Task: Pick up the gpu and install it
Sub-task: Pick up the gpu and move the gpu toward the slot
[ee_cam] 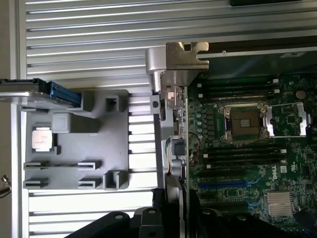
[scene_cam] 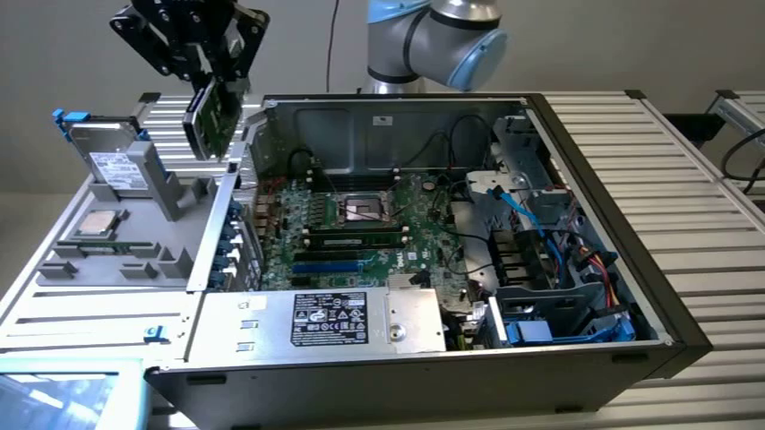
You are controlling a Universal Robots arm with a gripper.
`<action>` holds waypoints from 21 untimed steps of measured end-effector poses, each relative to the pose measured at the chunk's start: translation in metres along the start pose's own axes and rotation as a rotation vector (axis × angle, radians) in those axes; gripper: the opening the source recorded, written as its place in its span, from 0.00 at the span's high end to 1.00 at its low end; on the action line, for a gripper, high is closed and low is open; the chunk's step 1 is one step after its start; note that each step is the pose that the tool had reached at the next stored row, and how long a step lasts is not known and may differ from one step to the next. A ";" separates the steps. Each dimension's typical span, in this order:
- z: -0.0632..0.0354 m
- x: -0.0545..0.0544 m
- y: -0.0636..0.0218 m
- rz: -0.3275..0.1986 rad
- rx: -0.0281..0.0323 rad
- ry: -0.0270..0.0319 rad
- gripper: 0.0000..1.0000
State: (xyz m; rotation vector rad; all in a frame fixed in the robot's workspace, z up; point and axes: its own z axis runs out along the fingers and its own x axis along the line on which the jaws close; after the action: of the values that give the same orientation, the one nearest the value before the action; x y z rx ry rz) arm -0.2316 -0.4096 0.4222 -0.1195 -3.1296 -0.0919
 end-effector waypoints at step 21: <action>0.0290 -0.095 0.0058 0.000 0.0052 -0.0010 0.71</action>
State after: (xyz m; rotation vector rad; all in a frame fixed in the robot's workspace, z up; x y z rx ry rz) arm -0.1367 -0.4093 0.3926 -0.1195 -3.1306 -0.0838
